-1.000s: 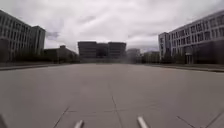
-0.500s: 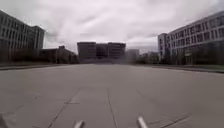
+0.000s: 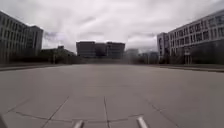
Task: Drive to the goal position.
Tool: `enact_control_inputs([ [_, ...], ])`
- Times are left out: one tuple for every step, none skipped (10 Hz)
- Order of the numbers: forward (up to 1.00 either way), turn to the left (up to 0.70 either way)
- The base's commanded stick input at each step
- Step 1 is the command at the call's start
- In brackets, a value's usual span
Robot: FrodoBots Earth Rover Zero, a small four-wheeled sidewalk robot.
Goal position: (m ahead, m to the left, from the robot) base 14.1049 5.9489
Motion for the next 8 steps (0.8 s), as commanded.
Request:
enact_control_inputs([
  [1.0, 0.0],
  [1.0, 0.0],
  [1.0, 0.0],
  [1.0, 0.0],
  [1.0, 0.0],
  [1.0, 0.31],
  [1.0, 0.4],
  [1.0, 0.4],
])
